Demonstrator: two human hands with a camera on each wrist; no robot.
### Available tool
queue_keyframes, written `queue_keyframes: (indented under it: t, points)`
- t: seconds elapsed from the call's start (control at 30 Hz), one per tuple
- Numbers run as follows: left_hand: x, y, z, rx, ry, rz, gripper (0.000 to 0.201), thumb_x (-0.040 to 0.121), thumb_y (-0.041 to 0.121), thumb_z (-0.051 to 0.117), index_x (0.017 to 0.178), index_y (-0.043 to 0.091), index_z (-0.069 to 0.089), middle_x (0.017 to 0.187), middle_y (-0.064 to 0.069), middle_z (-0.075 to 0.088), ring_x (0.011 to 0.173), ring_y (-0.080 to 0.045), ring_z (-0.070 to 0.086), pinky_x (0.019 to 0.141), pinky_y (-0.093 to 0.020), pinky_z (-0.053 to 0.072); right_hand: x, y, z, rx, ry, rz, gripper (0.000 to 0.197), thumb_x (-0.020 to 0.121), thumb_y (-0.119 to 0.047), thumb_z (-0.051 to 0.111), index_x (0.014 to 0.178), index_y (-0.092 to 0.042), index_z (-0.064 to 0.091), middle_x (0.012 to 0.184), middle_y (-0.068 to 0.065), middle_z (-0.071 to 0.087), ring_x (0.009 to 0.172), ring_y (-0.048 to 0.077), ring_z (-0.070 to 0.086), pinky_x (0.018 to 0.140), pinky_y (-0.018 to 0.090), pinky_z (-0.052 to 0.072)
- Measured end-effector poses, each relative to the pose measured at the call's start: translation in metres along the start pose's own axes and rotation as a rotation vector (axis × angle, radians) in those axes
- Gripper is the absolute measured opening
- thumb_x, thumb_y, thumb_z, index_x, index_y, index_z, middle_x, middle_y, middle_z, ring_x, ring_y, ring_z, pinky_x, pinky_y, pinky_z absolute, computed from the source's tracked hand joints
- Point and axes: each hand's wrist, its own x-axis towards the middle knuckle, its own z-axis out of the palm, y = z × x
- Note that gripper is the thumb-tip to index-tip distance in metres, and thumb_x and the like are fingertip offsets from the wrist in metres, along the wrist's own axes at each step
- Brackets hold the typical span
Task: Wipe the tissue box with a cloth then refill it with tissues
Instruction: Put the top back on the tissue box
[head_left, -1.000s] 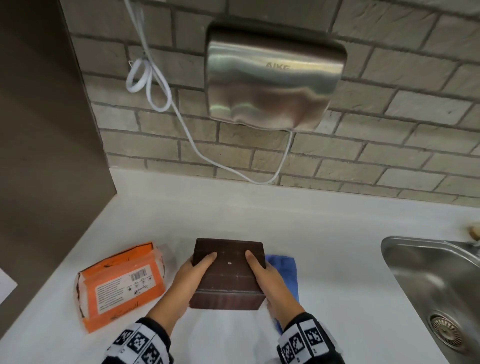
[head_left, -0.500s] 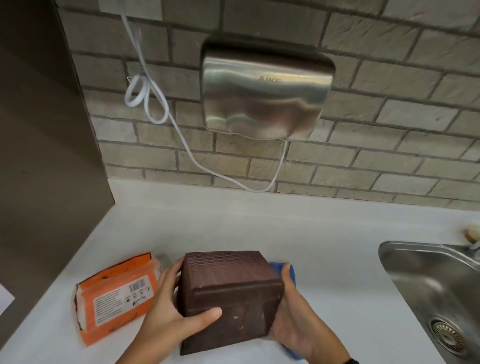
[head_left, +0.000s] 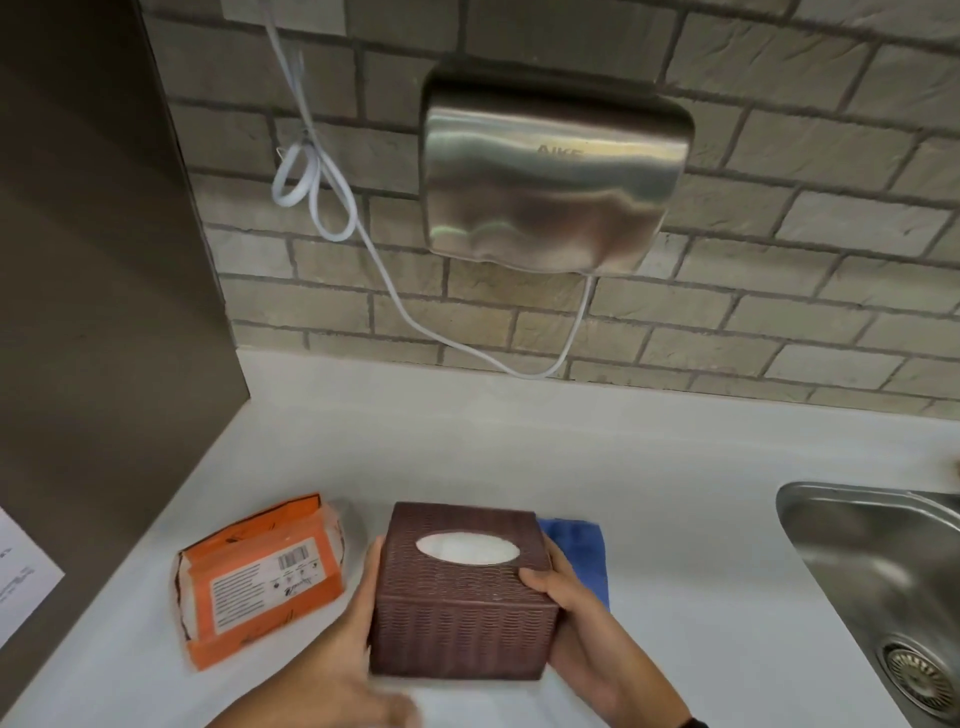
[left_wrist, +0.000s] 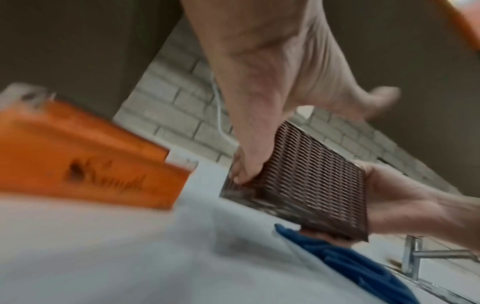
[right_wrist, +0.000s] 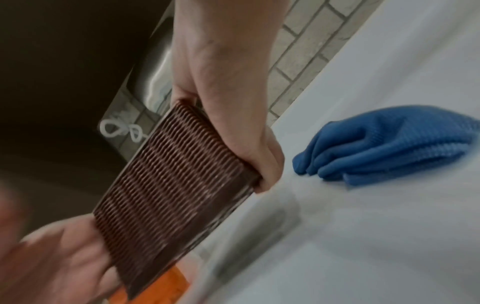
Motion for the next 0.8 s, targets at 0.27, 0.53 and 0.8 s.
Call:
queue_keyframes:
  t: [0.27, 0.53, 0.8]
  points:
    - [0.018, -0.016, 0.006, -0.179, 0.017, -0.096, 0.054, 0.09, 0.042, 0.043, 0.138, 0.05, 0.02, 0.129, 0.04, 0.037, 0.107, 0.033, 0.038, 0.084, 0.005, 0.035, 0.018, 0.021, 0.008, -0.117, 0.131, -0.155, 0.04, 0.096, -0.017, 0.048, 0.136, -0.022, 0.047, 0.127, 0.005, 0.063, 0.12, 0.021, 0.058, 0.105, 0.039, 0.041]
    - [0.026, -0.034, 0.011, -0.255, 0.021, -0.158, 0.057, 0.092, 0.042, 0.041, 0.138, 0.053, 0.009, 0.139, 0.034, 0.026, 0.122, 0.017, 0.03, 0.111, -0.02, 0.021, 0.023, 0.02, 0.007, -0.271, 0.224, -0.228, 0.038, 0.098, -0.017, 0.047, 0.135, -0.025, 0.048, 0.125, 0.0, 0.065, 0.116, 0.016, 0.06, 0.1, 0.034, 0.046]
    - [0.029, -0.038, 0.008, -0.241, -0.009, -0.164, 0.058, 0.097, 0.042, 0.036, 0.144, 0.051, 0.003, 0.141, 0.034, 0.023, 0.129, 0.012, 0.026, 0.109, -0.018, 0.02, 0.02, 0.017, 0.014, -0.273, 0.323, -0.288, 0.039, 0.098, -0.015, 0.05, 0.135, -0.005, 0.045, 0.128, 0.019, 0.059, 0.119, 0.034, 0.057, 0.105, 0.057, 0.039]
